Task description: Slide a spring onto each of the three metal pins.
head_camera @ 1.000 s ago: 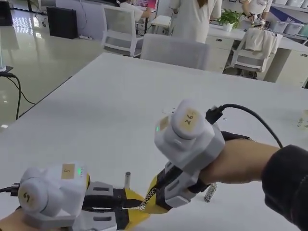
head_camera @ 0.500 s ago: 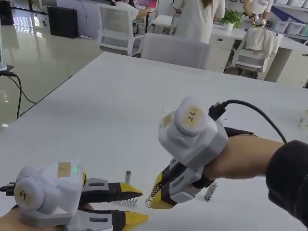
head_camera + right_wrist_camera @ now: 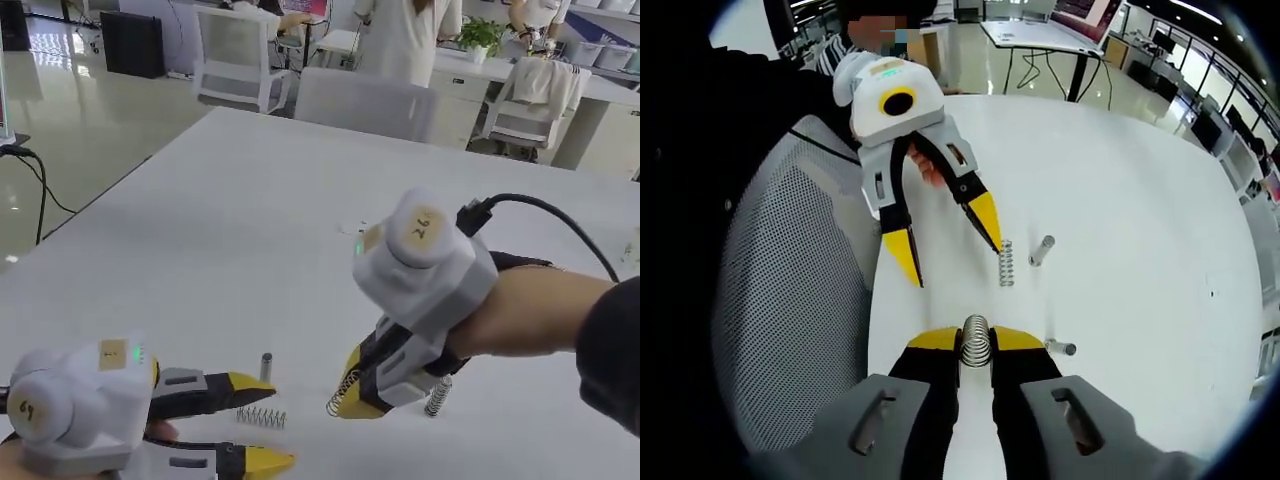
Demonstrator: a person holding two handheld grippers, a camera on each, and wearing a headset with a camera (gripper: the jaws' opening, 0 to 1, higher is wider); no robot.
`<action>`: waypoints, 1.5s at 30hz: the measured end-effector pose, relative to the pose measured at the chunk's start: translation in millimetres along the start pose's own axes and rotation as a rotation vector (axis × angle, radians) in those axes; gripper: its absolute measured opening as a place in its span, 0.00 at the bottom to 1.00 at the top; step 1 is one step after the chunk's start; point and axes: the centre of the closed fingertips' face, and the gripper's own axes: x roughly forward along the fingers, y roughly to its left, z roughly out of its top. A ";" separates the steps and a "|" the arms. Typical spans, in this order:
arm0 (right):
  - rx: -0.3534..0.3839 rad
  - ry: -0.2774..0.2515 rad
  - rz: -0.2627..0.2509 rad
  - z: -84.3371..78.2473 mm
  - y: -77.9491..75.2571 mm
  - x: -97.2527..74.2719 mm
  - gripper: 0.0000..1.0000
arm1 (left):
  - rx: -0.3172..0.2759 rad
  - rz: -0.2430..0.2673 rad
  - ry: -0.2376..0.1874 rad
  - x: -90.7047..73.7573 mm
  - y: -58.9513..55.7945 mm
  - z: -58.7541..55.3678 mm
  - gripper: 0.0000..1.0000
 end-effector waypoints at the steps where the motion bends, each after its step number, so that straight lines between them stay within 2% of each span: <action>1: 0.001 0.001 -0.002 -0.8 -0.6 -0.6 0.09 | -0.002 0.003 0.000 -0.7 0.4 -0.5 0.36; 15: 0.012 0.014 -0.022 -6.8 -6.3 -6.7 0.09 | -0.038 0.069 0.005 -15.8 11.9 -11.4 0.47; 24: 0.021 0.031 -0.038 -12.3 -13.3 -14.2 0.09 | -0.049 0.103 0.004 -21.9 19.0 -14.2 0.53; 34: 0.023 0.065 -0.075 -18.3 -33.2 -24.8 0.09 | -0.057 0.124 0.004 -24.8 22.6 -16.9 0.58; 45: 0.008 0.117 -0.118 -27.3 -54.9 -17.9 0.09 | -0.062 0.136 0.003 -27.9 23.7 -18.2 0.60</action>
